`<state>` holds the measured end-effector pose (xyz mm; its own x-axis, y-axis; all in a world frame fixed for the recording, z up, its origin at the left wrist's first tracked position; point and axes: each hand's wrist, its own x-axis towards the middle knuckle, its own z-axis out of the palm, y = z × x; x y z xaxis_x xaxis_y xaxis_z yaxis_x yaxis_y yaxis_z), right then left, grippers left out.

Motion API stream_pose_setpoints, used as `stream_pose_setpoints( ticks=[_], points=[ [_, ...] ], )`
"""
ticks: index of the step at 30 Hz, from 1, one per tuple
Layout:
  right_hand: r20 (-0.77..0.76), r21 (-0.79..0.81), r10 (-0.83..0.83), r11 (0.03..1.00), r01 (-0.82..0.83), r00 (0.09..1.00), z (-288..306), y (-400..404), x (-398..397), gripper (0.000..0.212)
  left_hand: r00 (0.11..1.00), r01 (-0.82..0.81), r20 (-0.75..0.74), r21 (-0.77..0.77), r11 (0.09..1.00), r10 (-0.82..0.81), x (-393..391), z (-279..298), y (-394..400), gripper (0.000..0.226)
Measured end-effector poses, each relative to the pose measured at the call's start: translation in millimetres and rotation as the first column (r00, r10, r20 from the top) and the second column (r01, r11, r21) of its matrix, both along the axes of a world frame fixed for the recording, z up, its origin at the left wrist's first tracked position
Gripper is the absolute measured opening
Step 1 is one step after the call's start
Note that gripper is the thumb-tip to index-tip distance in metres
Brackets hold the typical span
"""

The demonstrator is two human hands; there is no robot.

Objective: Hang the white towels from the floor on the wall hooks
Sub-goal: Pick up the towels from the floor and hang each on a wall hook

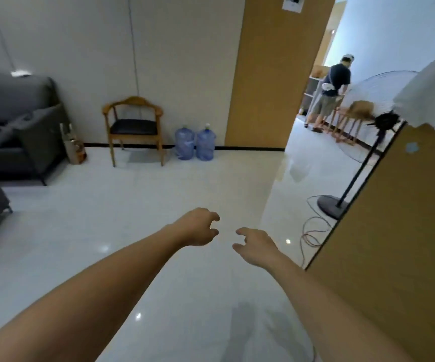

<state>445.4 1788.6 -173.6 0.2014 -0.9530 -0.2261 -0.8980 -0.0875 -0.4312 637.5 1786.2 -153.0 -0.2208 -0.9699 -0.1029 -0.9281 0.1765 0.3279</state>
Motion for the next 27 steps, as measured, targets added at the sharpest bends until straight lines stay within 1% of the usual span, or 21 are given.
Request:
stream_pose_setpoints(
  ticks=[3, 5, 9, 11, 13, 15, 18, 20, 23, 27],
  points=[
    [-0.023, 0.035, 0.202, 0.979, -0.202, 0.979, -19, -10, 106, 0.057, 0.979, -0.204, -0.017, 0.039, 0.978, 0.205, 102, -20, 26, 0.049],
    [-0.026, 0.056, 0.331, 0.943, -0.329, 0.943, -32, -12, 173, 0.057, 0.942, -0.333, -0.023, 0.068, 0.941, 0.335, 162, -33, 49, 0.049],
    [-0.013, 0.097, 0.551, 0.831, -0.548, 0.834, -53, -6, 305, 0.058, 0.811, -0.578, -0.040, 0.094, 0.810, 0.583, 272, -56, 102, 0.048],
    [-0.016, 0.124, 0.652, 0.753, -0.646, 0.758, -67, 0, 374, 0.058, 0.718, -0.689, -0.055, 0.085, 0.720, 0.694, 325, -68, 128, 0.047],
    [-0.006, 0.125, 0.713, 0.697, -0.706, 0.702, -74, 3, 421, 0.058, 0.647, -0.755, -0.072, 0.084, 0.651, 0.759, 360, -74, 144, 0.048],
    [0.004, 0.140, 0.787, 0.610, -0.780, 0.617, -87, 9, 486, 0.058, 0.544, -0.829, -0.071, 0.109, 0.549, 0.836, 408, -83, 166, 0.048],
    [0.031, 0.189, 0.869, 0.480, -0.857, 0.494, -99, 18, 576, 0.058, 0.402, -0.899, -0.043, 0.170, 0.403, 0.915, 476, -92, 201, 0.051],
    [0.051, 0.222, 0.904, 0.403, -0.888, 0.424, -106, 28, 629, 0.058, 0.314, -0.929, -0.014, 0.203, 0.311, 0.949, 516, -96, 225, 0.052],
    [0.074, 0.270, 0.952, 0.268, -0.925, 0.297, -114, 49, 704, 0.058, 0.156, -0.960, 0.005, 0.236, 0.151, 0.988, 565, -99, 264, 0.052],
    [0.102, 0.295, 0.987, 0.090, -0.951, 0.125, -124, 101, 783, 0.055, -0.038, -0.961, 0.003, 0.273, -0.037, 0.999, 601, -109, 320, 0.053]
  ],
)
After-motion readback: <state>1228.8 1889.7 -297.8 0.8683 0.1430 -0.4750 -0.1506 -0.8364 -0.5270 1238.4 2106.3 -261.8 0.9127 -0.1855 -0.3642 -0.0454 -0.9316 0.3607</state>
